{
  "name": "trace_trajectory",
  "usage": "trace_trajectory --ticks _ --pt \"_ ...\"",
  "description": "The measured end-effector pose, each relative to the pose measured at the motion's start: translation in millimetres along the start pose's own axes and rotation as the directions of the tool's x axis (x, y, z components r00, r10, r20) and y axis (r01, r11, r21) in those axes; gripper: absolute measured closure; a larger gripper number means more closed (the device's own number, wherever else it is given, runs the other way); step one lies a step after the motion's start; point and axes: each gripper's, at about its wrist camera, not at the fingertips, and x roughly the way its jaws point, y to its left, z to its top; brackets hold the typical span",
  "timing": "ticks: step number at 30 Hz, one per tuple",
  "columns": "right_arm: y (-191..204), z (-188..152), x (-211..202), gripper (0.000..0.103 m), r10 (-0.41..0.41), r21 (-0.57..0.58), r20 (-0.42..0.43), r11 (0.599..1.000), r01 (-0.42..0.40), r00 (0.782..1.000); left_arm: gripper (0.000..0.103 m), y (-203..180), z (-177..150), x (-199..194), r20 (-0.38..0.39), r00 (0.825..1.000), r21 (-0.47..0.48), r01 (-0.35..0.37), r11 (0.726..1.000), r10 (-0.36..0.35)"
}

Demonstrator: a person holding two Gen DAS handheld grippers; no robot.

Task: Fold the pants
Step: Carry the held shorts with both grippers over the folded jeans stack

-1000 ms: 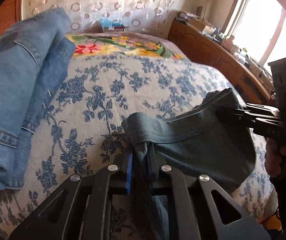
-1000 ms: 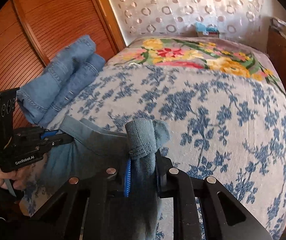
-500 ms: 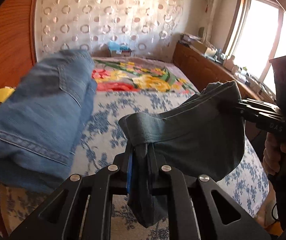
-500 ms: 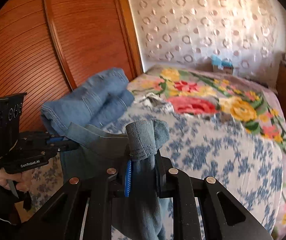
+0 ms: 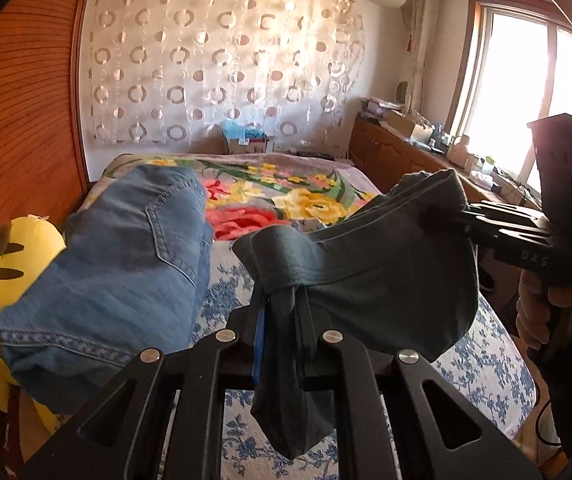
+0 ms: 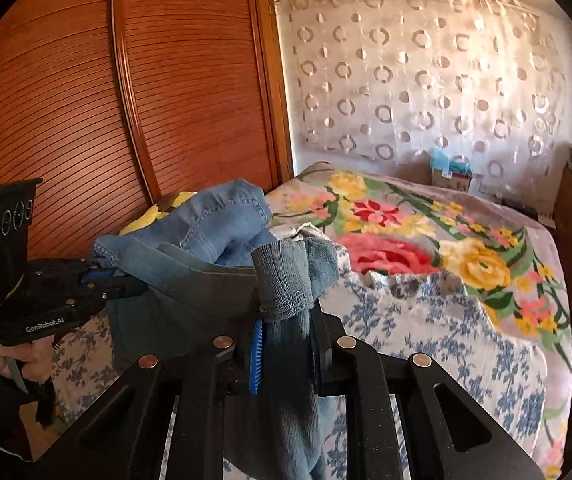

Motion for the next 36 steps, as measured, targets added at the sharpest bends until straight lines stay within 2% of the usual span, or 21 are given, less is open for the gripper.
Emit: trace_trajectory --ticks 9,19,27,36 --pt "9 31 34 0.085 0.033 -0.103 0.014 0.994 -0.031 0.999 0.09 21 6 -18 0.056 0.997 -0.033 -0.053 0.998 0.055" --pt "24 71 79 0.085 0.091 -0.225 0.031 0.971 -0.082 0.995 0.09 58 15 -36 0.118 0.984 -0.087 -0.121 0.989 0.131" --pt "30 87 119 0.085 0.085 -0.277 0.004 0.957 -0.081 0.996 0.09 83 21 -31 0.13 0.975 -0.097 -0.171 0.981 0.183" --pt "59 109 168 0.085 0.086 -0.372 -0.031 0.924 -0.091 0.996 0.09 118 6 -22 0.105 0.973 -0.161 -0.185 0.969 0.204"
